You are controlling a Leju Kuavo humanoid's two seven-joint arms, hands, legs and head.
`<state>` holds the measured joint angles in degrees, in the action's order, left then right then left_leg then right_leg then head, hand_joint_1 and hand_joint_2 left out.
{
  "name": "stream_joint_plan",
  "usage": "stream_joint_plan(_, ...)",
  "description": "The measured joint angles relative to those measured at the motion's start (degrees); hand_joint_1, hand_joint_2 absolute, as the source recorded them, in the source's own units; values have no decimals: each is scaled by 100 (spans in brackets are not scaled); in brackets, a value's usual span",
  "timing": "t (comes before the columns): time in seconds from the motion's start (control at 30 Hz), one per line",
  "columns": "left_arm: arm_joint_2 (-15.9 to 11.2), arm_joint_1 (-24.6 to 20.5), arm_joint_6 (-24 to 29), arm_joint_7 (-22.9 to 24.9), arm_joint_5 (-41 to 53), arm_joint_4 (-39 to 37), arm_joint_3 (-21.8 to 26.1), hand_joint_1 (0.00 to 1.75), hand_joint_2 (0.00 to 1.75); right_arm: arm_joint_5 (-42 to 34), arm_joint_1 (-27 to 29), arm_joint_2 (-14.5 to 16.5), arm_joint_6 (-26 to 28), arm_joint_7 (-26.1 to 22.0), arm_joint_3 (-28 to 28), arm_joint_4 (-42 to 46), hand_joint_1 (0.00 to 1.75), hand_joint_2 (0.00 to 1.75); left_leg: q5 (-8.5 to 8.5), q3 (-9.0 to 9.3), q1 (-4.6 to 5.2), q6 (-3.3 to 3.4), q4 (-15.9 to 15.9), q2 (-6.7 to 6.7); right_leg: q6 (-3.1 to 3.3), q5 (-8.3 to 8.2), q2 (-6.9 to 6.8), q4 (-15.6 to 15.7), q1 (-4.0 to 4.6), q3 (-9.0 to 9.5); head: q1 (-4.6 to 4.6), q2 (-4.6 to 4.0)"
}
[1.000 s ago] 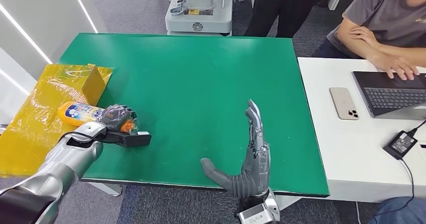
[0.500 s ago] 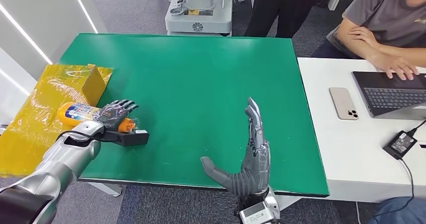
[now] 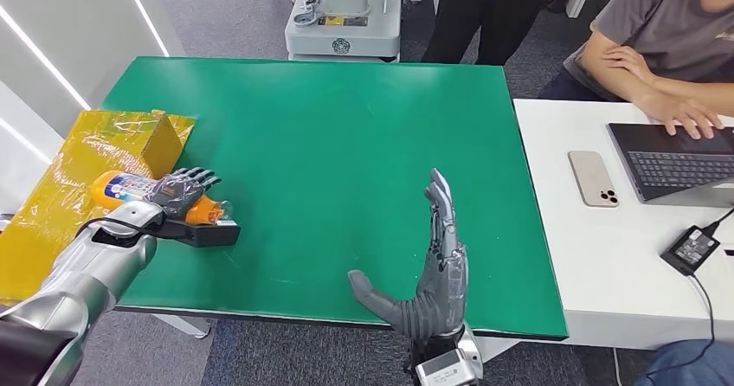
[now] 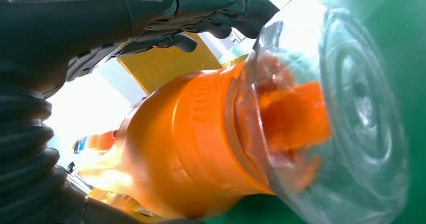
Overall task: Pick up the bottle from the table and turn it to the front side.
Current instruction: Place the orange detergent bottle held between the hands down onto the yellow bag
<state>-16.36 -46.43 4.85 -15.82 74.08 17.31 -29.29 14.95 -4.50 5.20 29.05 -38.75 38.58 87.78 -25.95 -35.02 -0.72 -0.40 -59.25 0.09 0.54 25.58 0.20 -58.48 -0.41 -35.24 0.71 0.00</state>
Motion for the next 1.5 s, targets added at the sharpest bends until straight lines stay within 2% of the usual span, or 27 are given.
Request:
stream_joint_plan(0.9,-443,-619,-127,195,283,-2,1,0,175,-50,-29,0,161,-73,0,-113,0,175,0,-3,0,0,0,0,0,0,0,0,0,-2,0,0)
stream_joint_plan(1.03,-556,-670,64,125,231,-2,36,0,175,-67,-58,0,155,-92,0,-159,0,175,0,-3,-1,0,0,0,0,0,0,-1,0,-2,1,0)
stream_joint_plan(1.17,-636,-637,963,-338,-213,26,263,0,175,-125,-106,-1,166,-101,0,-202,0,175,0,-3,0,0,0,0,0,0,0,-1,0,-4,1,0)
stream_joint_plan(1.3,-607,-554,1767,-1010,-829,254,734,0,175,-148,-112,-4,195,-103,0,-203,0,175,0,-3,0,0,0,-1,0,0,-1,1,0,-4,1,0)
stream_joint_plan(1.4,-509,-499,2029,-1517,-1322,551,1076,0,175,-149,-109,-7,227,-103,0,-203,0,175,0,-3,1,0,-1,-1,0,0,-1,4,-1,-3,1,0)
stream_joint_plan(1.5,-323,-383,2036,-2141,-2225,993,1421,0,175,-171,-104,-10,268,-103,2,-205,0,175,0,-2,2,0,-2,-3,-1,0,-2,5,-2,-3,0,0)
